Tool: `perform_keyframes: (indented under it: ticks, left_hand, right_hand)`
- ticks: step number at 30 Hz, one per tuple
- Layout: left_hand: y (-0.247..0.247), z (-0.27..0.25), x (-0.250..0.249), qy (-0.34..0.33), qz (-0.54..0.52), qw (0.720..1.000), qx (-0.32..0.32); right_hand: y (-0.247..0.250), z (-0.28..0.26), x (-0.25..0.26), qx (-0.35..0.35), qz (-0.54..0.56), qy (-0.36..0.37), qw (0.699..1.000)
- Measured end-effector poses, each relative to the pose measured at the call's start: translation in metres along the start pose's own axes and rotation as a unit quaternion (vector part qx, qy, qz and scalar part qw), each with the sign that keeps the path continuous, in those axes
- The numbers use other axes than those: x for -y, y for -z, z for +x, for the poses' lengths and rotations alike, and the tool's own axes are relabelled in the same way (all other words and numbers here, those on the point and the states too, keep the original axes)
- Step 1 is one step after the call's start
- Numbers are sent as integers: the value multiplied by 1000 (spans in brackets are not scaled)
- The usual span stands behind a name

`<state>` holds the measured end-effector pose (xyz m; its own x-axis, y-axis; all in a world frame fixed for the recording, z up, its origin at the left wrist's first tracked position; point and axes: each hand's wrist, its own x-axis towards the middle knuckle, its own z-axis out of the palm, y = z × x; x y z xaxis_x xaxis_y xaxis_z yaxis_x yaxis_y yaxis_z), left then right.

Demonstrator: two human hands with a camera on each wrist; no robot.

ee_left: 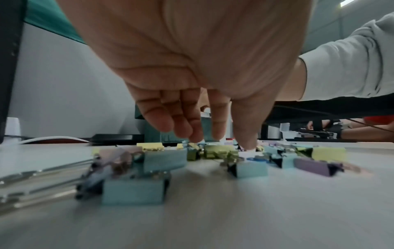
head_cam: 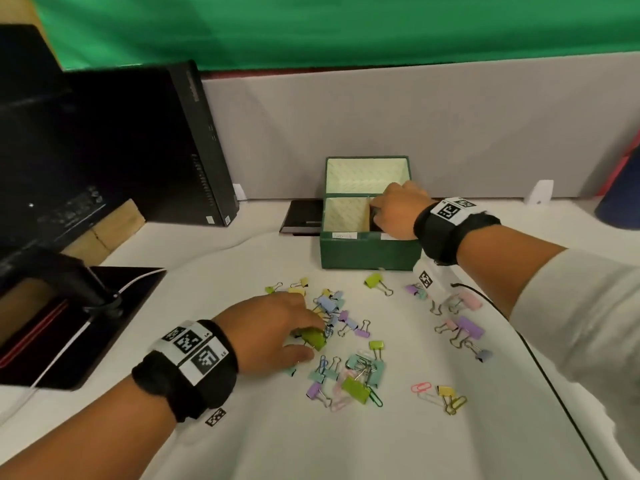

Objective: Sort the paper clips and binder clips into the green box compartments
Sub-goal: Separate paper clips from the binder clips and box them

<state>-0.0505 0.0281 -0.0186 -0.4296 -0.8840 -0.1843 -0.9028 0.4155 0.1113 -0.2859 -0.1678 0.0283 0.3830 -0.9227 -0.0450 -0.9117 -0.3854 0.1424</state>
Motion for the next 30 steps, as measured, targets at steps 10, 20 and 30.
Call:
perform_keyframes:
  ticks: [10, 20, 30]
  left_hand:
    - [-13, 7, -3, -99, -3, 995, -13]
    - [-12, 5, -7, -28, -22, 999, -36]
    - [-5, 5, -13, 45, -66, 995, -51]
  right_hand:
    - [-9, -93, 28, -69, 122, 177, 974]
    - [-36, -138, 55, 130, 75, 252, 956]
    - [-39, -142, 63, 121, 90, 254, 955]
